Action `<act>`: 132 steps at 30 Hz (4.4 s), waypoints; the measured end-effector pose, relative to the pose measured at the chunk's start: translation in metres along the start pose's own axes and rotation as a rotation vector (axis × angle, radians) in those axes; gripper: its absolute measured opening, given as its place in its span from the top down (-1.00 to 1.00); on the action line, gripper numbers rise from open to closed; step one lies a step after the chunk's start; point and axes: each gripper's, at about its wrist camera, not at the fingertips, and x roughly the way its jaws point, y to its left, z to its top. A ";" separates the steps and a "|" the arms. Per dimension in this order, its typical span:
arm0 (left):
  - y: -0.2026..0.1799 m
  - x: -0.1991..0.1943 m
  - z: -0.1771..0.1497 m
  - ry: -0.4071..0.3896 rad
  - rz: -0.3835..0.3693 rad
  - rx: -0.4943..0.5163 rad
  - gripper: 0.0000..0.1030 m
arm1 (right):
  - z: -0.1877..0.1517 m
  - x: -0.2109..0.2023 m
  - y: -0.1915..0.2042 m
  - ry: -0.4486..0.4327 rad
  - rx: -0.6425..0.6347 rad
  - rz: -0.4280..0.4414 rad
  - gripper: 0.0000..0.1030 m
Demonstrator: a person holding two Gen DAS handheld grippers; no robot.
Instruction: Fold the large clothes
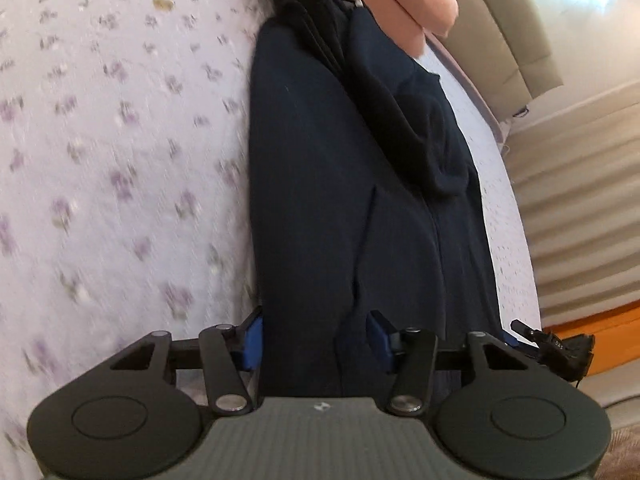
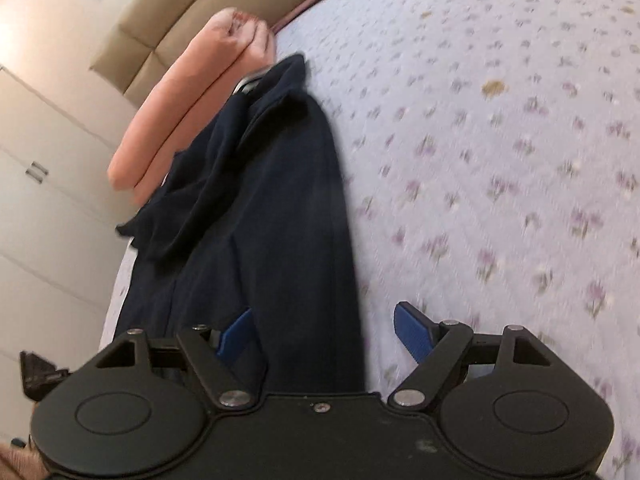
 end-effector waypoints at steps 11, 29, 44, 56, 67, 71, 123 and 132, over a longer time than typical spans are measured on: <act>-0.004 -0.003 -0.041 0.094 -0.081 -0.022 -0.11 | -0.052 -0.015 -0.009 0.158 0.160 0.140 -0.34; -0.004 0.006 -0.062 0.099 -0.142 -0.046 0.77 | -0.078 -0.024 -0.001 0.118 0.194 0.097 0.68; -0.052 -0.020 -0.043 -0.088 -0.154 0.031 0.89 | -0.037 -0.061 0.046 -0.183 0.222 0.232 0.85; -0.090 -0.046 0.051 -0.272 -0.194 0.081 0.89 | 0.079 -0.055 0.102 -0.296 0.066 0.303 0.85; -0.123 -0.038 0.176 -0.436 -0.146 0.155 0.89 | 0.203 0.014 0.140 -0.352 -0.011 0.300 0.85; -0.127 -0.017 0.219 -0.435 -0.089 0.161 0.89 | 0.241 0.050 0.148 -0.352 -0.035 0.240 0.85; -0.079 0.207 0.326 -0.511 0.398 0.467 -1.00 | 0.269 0.324 0.124 -0.285 -0.371 -0.190 -0.99; -0.055 0.153 0.344 -0.466 0.439 0.344 -0.83 | 0.262 0.273 0.134 -0.279 -0.487 -0.349 -0.98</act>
